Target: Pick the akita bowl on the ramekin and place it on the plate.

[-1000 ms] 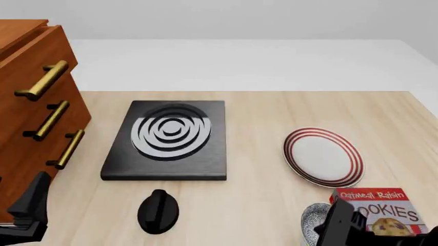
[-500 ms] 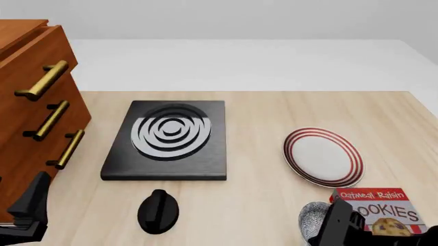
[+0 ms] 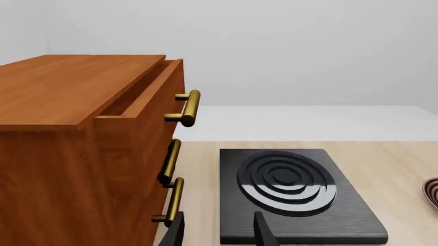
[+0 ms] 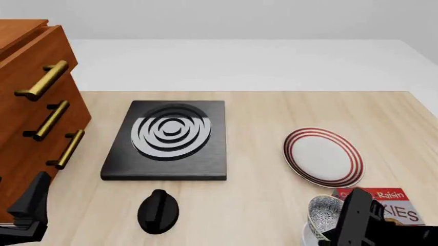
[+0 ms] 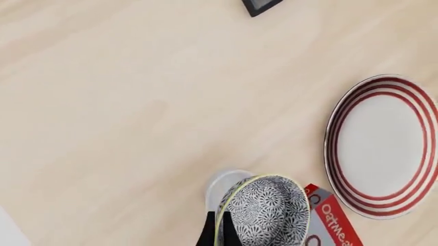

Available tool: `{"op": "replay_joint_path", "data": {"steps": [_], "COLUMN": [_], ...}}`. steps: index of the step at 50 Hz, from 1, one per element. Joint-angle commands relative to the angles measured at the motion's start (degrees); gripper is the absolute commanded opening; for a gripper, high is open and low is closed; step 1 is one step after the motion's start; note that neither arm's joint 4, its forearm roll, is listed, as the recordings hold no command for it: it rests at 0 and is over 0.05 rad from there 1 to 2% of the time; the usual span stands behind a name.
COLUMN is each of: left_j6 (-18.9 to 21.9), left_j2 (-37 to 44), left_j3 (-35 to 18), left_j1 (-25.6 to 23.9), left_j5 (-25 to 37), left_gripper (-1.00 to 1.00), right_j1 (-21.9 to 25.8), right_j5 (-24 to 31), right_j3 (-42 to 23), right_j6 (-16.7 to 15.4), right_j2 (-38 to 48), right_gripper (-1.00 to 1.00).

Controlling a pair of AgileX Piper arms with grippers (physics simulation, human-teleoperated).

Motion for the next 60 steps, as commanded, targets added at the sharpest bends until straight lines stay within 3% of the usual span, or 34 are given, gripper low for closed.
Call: {"op": "replay_joint_path", "data": {"steps": [1, 17, 32, 47, 60], "left_j6": [0.0, 0.0, 0.01, -0.01, 0.0], "left_j2": [-0.01, -0.01, -0.01, 0.0, -0.01], "left_j3": [0.0, 0.0, 0.0, 0.0, 0.0], "left_j1": [0.01, -0.02, 0.0, 0.0, 0.01], "left_j5": [0.0, 0.0, 0.0, 0.0, 0.0], "left_gripper": [1.0, 1.0, 1.0, 1.0, 1.0], "right_j1": [-2.63, -8.69, -15.39, -17.43, -21.25], "right_j5": [5.83, 10.94, 5.91, -1.13, -6.04], "right_j3": [-3.23, -10.37, -13.04, -14.35, -16.06], "right_j6": [-3.68, -10.28, -15.71, -15.61, -17.86], "right_j2": [-3.59, -3.37, 2.56, 10.95, 17.11], "right_gripper": [-1.0, -1.0, -1.0, -1.0, -1.0]}}
